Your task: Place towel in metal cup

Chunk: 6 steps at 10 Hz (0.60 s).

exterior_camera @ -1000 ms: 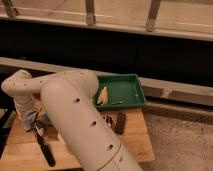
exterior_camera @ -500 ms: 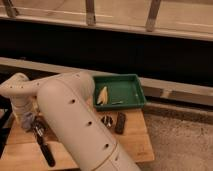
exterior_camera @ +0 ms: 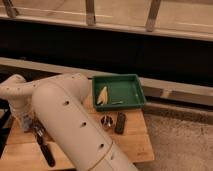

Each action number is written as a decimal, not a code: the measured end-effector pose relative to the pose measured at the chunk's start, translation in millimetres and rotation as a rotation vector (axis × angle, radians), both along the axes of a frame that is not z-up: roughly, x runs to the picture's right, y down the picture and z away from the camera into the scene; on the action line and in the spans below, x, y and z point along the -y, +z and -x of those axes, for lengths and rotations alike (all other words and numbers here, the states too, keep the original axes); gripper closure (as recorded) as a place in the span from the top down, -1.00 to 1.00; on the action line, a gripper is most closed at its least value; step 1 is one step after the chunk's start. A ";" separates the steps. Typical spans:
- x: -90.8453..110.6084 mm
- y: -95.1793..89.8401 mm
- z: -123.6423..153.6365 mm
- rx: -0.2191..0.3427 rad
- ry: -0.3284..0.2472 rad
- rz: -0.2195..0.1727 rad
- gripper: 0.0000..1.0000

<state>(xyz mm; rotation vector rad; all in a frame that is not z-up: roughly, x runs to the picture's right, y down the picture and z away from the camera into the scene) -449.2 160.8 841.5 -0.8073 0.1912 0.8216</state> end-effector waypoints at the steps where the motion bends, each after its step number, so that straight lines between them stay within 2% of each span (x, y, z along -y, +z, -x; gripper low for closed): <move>1: -0.4 0.3 -0.3 -0.001 -0.005 -0.001 -0.57; 3: 0.3 -1.9 -0.5 -0.002 -0.018 -0.011 -0.95; 4: 2.6 -4.8 -0.7 0.002 -0.015 -0.019 -1.00; 6: 23.0 -17.2 -7.3 0.008 0.012 -0.059 -1.00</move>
